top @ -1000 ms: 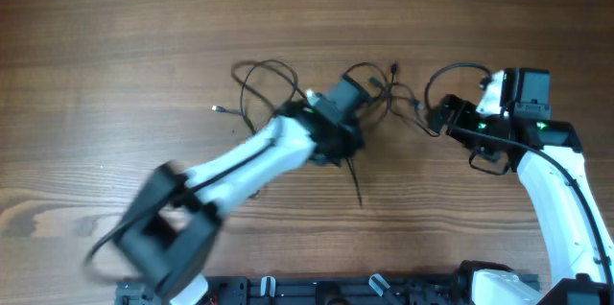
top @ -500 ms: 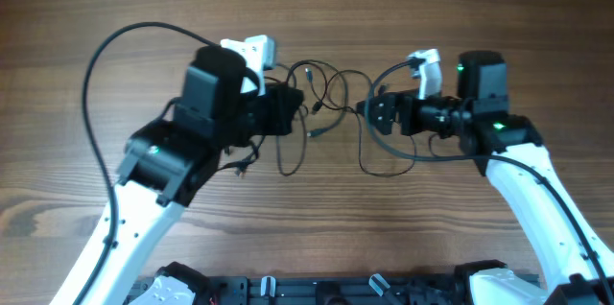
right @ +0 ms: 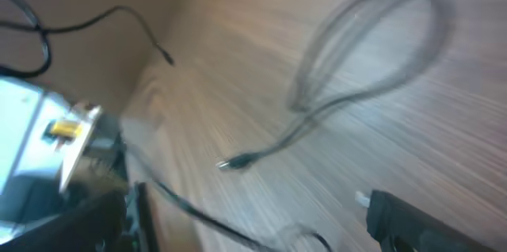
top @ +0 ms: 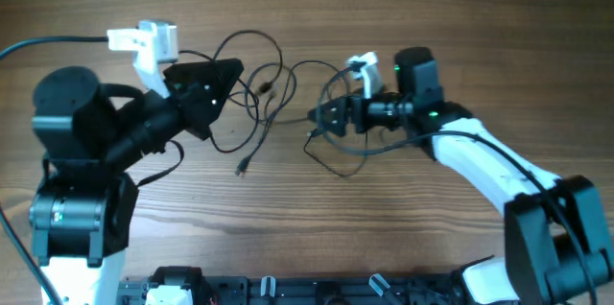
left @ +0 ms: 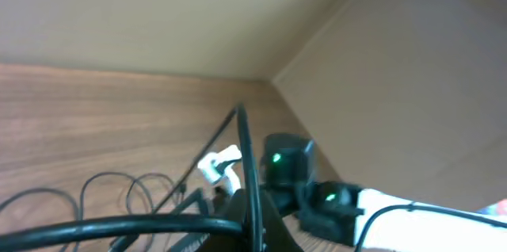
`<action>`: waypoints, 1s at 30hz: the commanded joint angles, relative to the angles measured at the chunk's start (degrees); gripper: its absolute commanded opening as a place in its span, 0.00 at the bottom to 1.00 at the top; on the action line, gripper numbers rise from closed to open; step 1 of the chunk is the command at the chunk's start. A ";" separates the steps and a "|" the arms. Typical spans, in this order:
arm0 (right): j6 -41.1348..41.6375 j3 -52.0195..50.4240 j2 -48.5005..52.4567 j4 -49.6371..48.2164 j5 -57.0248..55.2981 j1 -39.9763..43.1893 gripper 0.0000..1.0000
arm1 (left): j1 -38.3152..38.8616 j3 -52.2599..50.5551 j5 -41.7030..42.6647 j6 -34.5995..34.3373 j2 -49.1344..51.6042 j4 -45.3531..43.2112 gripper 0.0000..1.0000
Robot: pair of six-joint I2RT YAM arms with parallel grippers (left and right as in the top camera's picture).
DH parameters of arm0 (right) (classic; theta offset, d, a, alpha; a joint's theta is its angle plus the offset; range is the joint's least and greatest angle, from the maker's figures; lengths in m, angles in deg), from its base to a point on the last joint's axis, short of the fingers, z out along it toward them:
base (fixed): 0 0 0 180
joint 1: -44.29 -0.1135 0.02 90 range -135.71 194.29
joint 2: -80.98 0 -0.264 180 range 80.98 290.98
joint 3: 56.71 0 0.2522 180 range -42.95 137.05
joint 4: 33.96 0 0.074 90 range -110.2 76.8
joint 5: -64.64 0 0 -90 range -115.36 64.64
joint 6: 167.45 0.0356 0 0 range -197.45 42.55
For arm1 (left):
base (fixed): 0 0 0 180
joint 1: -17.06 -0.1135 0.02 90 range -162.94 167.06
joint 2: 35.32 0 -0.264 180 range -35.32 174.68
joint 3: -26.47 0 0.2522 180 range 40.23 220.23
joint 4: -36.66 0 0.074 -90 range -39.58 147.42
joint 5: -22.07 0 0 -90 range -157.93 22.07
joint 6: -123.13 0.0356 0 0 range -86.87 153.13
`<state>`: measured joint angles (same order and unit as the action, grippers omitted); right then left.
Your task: Untangle cables
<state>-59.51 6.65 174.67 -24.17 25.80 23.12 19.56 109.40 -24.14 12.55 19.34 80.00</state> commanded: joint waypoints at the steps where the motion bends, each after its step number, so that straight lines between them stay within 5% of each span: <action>1: 0.22 0.42 3.06 -7.65 4.48 -6.23 1.00 | -1.53 0.28 4.39 -1.29 -0.15 -1.14 0.04; 5: 0.09 0.42 4.92 -11.32 0.59 -14.05 0.87 | -1.79 0.28 3.67 -1.29 -0.11 -2.14 0.04; 8: 0.42 0.42 5.07 -7.69 -2.97 -15.34 1.00 | -1.79 0.28 0.92 -3.87 -0.11 -3.30 0.04; 11: 0.50 0.42 4.98 -8.15 4.15 -12.76 1.00 | -1.79 0.28 -10.95 -18.49 -0.11 -2.78 0.04; 17: 3.58 0.42 5.01 -18.67 13.60 -7.08 1.00 | -1.77 0.26 -13.88 -41.83 -0.07 -2.36 0.04; 23: 7.72 0.42 5.03 -28.55 -5.07 -13.22 1.00 | -1.77 0.26 -13.84 -64.28 0.26 -2.38 0.04; 30: 7.52 0.42 5.11 -35.71 -14.78 -20.52 1.00 | -0.76 0.26 -12.55 -75.08 0.26 -2.40 0.04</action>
<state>-52.13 6.68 178.82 -57.19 15.72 4.96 18.16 109.40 -37.17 -54.94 19.60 77.82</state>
